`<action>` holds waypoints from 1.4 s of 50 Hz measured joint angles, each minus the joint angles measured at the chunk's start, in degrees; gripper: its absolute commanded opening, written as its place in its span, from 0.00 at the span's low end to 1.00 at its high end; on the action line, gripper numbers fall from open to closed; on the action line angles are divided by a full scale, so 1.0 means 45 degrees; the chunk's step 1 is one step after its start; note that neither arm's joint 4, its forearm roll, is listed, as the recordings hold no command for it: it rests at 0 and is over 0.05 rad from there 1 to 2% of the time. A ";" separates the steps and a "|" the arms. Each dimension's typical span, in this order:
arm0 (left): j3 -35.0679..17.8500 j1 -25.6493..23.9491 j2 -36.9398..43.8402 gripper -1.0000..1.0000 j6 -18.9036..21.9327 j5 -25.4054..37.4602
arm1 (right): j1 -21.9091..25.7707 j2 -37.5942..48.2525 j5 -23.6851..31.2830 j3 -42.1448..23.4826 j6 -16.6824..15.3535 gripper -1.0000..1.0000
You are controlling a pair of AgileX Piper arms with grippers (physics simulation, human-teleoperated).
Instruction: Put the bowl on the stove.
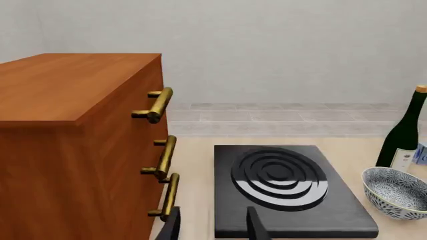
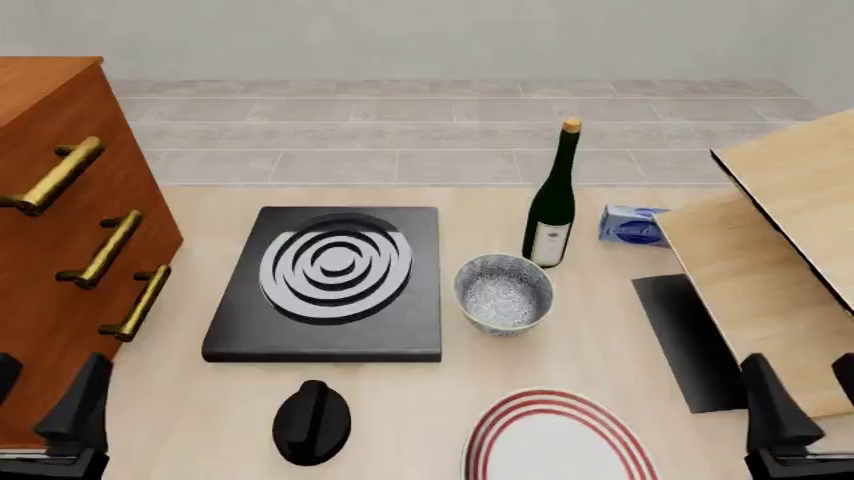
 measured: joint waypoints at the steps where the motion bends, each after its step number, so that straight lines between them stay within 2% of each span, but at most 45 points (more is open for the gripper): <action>1: -0.0004 0.0000 0.0006 1.00 0.0000 -0.0002 | 0.0007 0.0004 0.0006 -0.0004 -0.0021 1.00; 22: -0.0033 0.0000 0.0058 1.00 0.0000 -0.0015 | 0.0596 0.0862 -0.0217 -0.0292 -0.0725 1.00; 41: -0.0036 0.0000 0.0064 1.00 0.0000 -0.0016 | 0.2078 0.4392 -0.0508 -0.1985 -0.1246 1.00; 53: -0.0037 0.0000 0.0064 1.00 0.0000 -0.0016 | 0.2933 0.6702 -0.0711 -0.2852 -0.0790 1.00; 70: -0.0037 0.0000 0.0065 1.00 0.0000 -0.0017 | 0.3713 1.0111 -0.1731 -0.3550 -0.0045 1.00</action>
